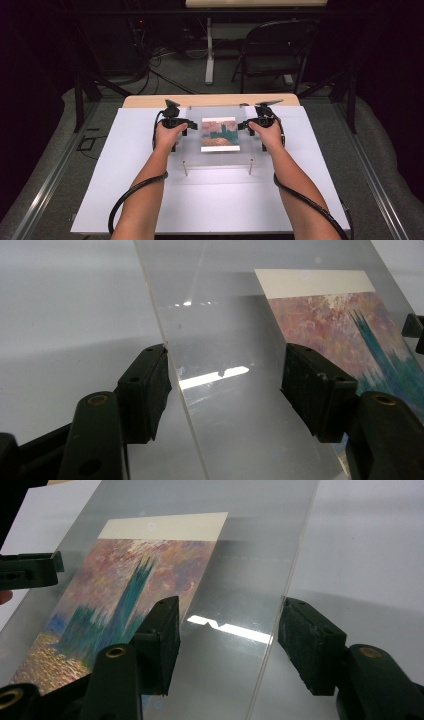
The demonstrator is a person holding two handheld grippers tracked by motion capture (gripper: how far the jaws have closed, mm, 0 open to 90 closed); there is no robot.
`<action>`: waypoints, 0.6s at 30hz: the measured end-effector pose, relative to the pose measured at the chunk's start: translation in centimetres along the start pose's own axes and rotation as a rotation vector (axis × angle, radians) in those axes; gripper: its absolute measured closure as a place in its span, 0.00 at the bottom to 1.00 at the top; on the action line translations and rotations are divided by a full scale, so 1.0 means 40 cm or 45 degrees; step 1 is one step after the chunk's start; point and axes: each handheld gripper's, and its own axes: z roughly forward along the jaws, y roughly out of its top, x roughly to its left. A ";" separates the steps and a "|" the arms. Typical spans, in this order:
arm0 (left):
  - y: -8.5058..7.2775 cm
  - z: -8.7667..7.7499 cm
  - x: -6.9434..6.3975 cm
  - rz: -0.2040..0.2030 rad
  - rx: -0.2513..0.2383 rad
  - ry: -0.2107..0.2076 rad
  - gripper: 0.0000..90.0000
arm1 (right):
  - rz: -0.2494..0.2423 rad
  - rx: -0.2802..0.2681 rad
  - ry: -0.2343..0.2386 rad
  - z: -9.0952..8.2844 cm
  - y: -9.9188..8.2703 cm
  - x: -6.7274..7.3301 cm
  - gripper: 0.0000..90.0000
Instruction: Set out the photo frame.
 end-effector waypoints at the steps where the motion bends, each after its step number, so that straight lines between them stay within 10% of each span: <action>1: 0.001 0.000 -0.001 0.001 0.001 0.002 0.40 | -0.001 0.000 -0.002 0.000 0.001 0.001 0.46; 18: 0.006 -0.005 -0.002 -0.033 0.000 0.012 0.44 | -0.039 0.020 -0.021 -0.003 0.008 0.007 0.47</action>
